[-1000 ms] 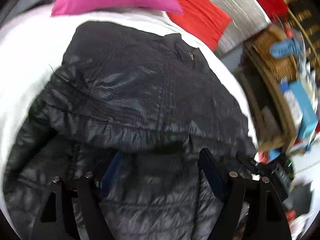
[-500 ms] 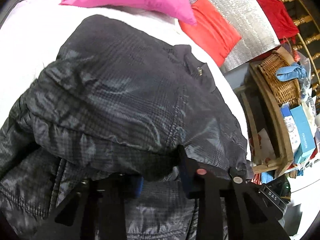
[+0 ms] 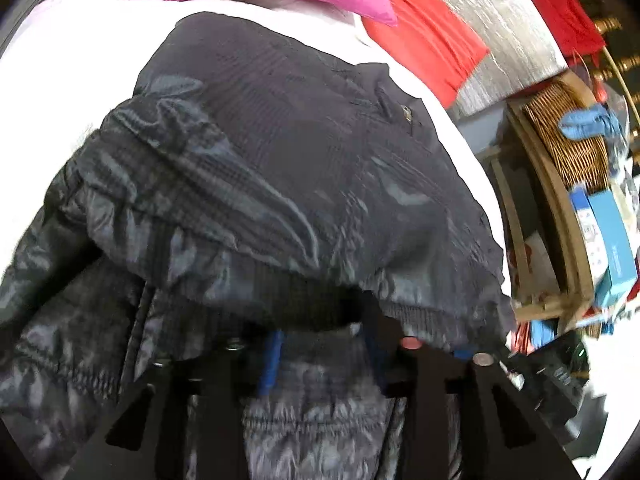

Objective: Fold large clothes

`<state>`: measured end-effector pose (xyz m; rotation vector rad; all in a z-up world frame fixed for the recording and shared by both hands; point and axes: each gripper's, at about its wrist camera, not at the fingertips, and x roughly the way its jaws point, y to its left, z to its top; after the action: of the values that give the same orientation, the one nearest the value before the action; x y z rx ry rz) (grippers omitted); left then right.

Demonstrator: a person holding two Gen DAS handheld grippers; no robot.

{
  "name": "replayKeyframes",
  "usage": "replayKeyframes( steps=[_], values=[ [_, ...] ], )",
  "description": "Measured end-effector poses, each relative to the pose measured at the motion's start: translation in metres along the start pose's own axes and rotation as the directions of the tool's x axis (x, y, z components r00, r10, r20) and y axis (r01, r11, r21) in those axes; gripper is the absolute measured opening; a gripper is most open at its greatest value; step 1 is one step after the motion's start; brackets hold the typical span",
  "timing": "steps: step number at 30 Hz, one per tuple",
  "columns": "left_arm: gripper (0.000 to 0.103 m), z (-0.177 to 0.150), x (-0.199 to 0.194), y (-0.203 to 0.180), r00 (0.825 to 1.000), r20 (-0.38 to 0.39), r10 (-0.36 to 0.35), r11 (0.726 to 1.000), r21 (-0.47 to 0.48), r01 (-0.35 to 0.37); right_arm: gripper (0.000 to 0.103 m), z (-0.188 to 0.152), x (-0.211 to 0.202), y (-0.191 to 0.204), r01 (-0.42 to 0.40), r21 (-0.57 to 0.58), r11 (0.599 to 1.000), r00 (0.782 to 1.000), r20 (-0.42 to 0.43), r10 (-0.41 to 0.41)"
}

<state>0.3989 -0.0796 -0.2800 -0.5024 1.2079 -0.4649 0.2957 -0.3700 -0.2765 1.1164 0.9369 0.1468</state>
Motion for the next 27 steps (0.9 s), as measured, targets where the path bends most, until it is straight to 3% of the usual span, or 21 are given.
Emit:
replayKeyframes(
  steps=[4,8,10,11,12,14,16,19,21,25,27],
  values=[
    [0.057,-0.008,-0.018,-0.008,0.998,-0.048,-0.041,0.997,0.06,0.044,0.054,0.003,-0.033,0.012,0.05,-0.124,0.991,0.999,-0.015,-0.053],
    [0.059,-0.008,-0.05,-0.012,0.997,-0.006,-0.08,0.985,0.15,0.08,0.054,0.019,-0.082,0.004,0.087,-0.114,0.99,0.987,0.145,-0.07],
    [0.065,-0.002,-0.07,-0.011,0.995,0.085,-0.047,0.981,0.19,0.03,0.054,0.028,-0.092,-0.001,0.158,-0.085,0.984,0.964,0.23,-0.135],
    [0.071,0.001,-0.076,-0.008,0.992,0.127,-0.025,0.981,0.193,0.0,0.059,0.034,-0.097,-0.006,0.199,-0.057,0.978,0.946,0.272,-0.176],
    [0.073,0.005,-0.082,-0.004,0.985,0.17,0.001,0.981,0.189,-0.034,0.069,0.037,-0.1,-0.01,0.227,-0.028,0.973,0.931,0.301,-0.209],
    [0.074,0.016,-0.089,0.01,0.964,0.251,0.089,0.98,0.151,-0.129,0.074,0.047,-0.101,-0.017,0.26,0.015,0.966,0.907,0.34,-0.249],
    [0.074,0.03,-0.089,0.024,0.942,0.288,0.172,0.973,0.099,-0.208,0.075,0.057,-0.099,-0.018,0.29,0.011,0.957,0.894,0.353,-0.275],
    [0.074,0.043,-0.08,0.043,0.926,0.286,0.246,0.962,0.045,-0.27,0.078,0.07,-0.09,-0.021,0.362,-0.004,0.932,0.868,0.367,-0.335],
    [0.074,0.049,-0.074,0.053,0.93,0.26,0.261,0.961,0.027,-0.277,0.078,0.077,-0.081,-0.024,0.37,-0.004,0.929,0.871,0.35,-0.345],
    [0.074,0.056,-0.049,0.062,0.947,0.192,0.259,0.964,0.01,-0.266,0.075,0.087,-0.06,-0.039,0.335,-0.009,0.942,0.91,0.261,-0.321],
    [0.074,0.058,-0.038,0.066,0.954,0.155,0.258,0.965,0.0,-0.261,0.054,0.084,-0.05,-0.039,0.405,-0.042,0.913,0.892,0.236,-0.385]
  ],
)
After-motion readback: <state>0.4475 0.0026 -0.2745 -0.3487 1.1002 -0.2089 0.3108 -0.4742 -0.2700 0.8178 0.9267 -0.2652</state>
